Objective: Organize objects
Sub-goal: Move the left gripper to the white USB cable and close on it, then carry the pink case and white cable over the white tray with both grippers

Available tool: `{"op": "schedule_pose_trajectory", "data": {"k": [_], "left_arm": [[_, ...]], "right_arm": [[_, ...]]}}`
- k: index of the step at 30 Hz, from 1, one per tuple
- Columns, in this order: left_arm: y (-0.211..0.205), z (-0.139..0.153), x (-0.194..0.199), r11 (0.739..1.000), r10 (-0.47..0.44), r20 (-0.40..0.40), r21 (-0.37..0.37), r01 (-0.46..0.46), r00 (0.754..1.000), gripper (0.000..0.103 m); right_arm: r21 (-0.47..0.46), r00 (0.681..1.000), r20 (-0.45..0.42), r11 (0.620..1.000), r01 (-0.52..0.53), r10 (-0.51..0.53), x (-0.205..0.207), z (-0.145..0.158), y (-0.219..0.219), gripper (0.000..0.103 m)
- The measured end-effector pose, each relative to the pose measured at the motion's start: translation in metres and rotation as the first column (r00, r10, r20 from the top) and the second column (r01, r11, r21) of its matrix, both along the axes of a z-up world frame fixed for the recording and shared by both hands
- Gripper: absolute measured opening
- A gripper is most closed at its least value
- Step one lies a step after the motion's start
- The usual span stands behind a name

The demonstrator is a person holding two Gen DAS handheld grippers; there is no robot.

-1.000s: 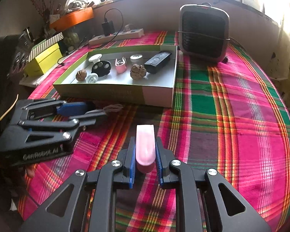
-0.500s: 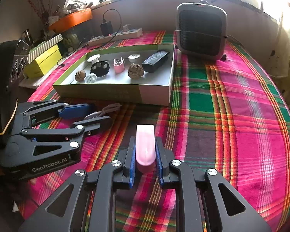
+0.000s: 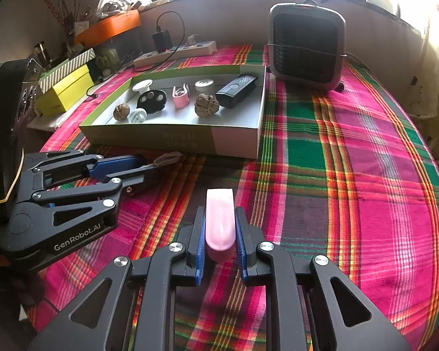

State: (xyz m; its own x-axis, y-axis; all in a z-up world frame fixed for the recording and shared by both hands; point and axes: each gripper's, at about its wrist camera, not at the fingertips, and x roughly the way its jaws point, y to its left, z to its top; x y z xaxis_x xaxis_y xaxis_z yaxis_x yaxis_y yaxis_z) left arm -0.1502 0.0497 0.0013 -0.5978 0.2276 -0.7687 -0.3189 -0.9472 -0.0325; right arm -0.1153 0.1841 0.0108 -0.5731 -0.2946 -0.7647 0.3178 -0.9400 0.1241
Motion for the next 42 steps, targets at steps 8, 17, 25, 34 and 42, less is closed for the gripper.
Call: {"op": "schedule_pose_trajectory", "data": {"k": [8, 17, 25, 34, 42], "left_arm": [[-0.001, 0.001, 0.0, 1.0, -0.001, 0.001, 0.003, 0.001, 1.0, 0.017], [0.0, 0.001, 0.003, 1.0, -0.007, 0.001, 0.005, 0.007, 1.0, 0.017], [-0.001, 0.004, 0.007, 1.0, -0.01, -0.005, 0.014, 0.01, 1.0, 0.017], [-0.005, 0.013, 0.015, 1.0, -0.008, -0.024, 0.029, 0.009, 1.0, 0.016], [-0.008, 0.019, 0.02, 0.999, -0.007, -0.037, 0.041, 0.009, 0.999, 0.016]], "right_arm": [[0.005, 1.0, -0.001, 1.0, 0.0, 0.0, 0.0, 0.0, -0.001, 0.019], [0.007, 1.0, -0.002, 1.0, -0.001, 0.001, 0.0, -0.001, 0.0, 0.019], [0.0, 1.0, -0.003, 1.0, 0.0, 0.0, 0.0, 0.001, -0.001, 0.019], [-0.005, 1.0, -0.017, 1.0, -0.008, 0.008, 0.003, 0.009, -0.003, 0.019], [-0.001, 0.999, -0.031, 1.0, -0.009, 0.009, 0.006, 0.015, -0.004, 0.019]]}}
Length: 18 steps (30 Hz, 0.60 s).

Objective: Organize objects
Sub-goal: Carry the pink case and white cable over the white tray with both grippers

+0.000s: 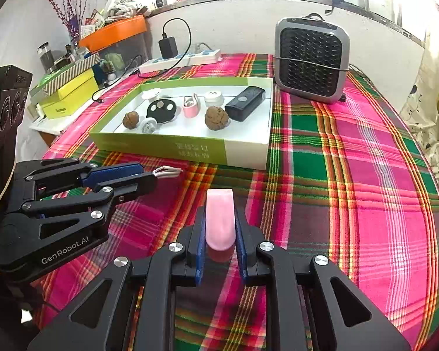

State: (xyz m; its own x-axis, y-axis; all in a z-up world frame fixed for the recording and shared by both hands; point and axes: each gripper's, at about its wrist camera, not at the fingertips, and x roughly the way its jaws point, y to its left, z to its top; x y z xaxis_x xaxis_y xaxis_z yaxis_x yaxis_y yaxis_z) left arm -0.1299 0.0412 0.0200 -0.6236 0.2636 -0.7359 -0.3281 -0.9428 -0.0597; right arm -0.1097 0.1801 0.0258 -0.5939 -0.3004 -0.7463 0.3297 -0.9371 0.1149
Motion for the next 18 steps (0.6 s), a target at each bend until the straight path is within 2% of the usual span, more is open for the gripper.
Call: {"op": "schedule_pose_trajectory", "data": {"k": [18], "left_arm": [[-0.014, 0.019, 0.006, 0.999, 0.032, -0.041, 0.017, -0.031, 0.999, 0.016]], "right_arm": [[-0.004, 0.999, -0.037, 1.0, -0.01, 0.009, -0.002, 0.017, -0.009, 0.019]]}}
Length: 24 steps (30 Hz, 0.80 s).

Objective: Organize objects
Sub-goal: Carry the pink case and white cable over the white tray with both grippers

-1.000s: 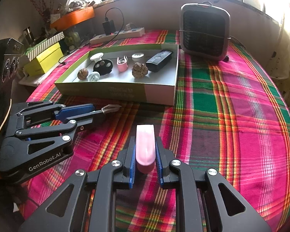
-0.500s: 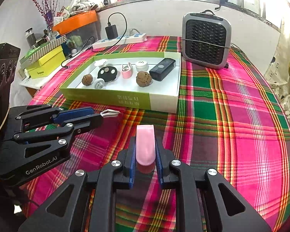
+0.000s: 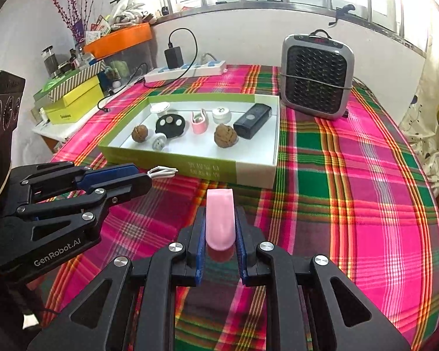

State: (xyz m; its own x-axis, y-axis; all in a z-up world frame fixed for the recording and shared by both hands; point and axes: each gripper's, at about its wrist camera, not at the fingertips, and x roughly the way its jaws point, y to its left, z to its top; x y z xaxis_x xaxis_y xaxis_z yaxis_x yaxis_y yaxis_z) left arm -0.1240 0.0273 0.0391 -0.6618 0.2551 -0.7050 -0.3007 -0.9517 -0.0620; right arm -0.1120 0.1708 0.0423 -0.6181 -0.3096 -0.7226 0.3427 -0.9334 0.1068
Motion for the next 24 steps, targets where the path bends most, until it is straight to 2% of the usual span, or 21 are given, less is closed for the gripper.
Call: {"op": "schedule_pose_trajectory", "data": {"k": [24], "left_arm": [[-0.023, 0.016, -0.013, 0.998, 0.057, -0.039, 0.037, -0.056, 0.998, 0.016]], "right_arm": [[-0.008, 0.999, -0.037, 1.0, -0.008, 0.007, -0.019, 0.019, -0.015, 0.019]]}}
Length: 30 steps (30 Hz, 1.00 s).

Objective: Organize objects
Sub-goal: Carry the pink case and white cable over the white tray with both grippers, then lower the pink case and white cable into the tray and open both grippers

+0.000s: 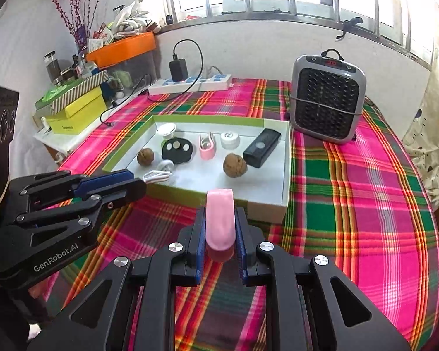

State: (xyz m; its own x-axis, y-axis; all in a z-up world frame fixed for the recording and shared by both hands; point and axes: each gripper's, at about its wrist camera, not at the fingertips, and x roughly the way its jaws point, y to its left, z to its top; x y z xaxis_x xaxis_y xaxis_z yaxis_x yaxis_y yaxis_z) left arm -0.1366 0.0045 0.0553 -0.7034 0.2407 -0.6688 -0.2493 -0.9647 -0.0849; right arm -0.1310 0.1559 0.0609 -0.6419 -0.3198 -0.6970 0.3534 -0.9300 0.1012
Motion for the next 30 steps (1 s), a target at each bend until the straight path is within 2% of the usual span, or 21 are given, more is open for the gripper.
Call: {"op": "schedule_pose_trajectory", "data": {"k": [19, 30], "left_arm": [[-0.005, -0.005, -0.035, 0.999, 0.023, 0.021, 0.021, -0.023, 1.0, 0.016], [0.0, -0.018, -0.058, 0.999, 0.02, 0.064, 0.026, -0.021, 0.998, 0.016]], "right_arm": [[0.029, 0.996, 0.022, 0.996, 0.082, -0.083, -0.052, 0.005, 0.008, 0.019], [0.051, 0.991, 0.103, 0.995, 0.084, -0.089, -0.081, -0.011, 0.007, 0.019]]}}
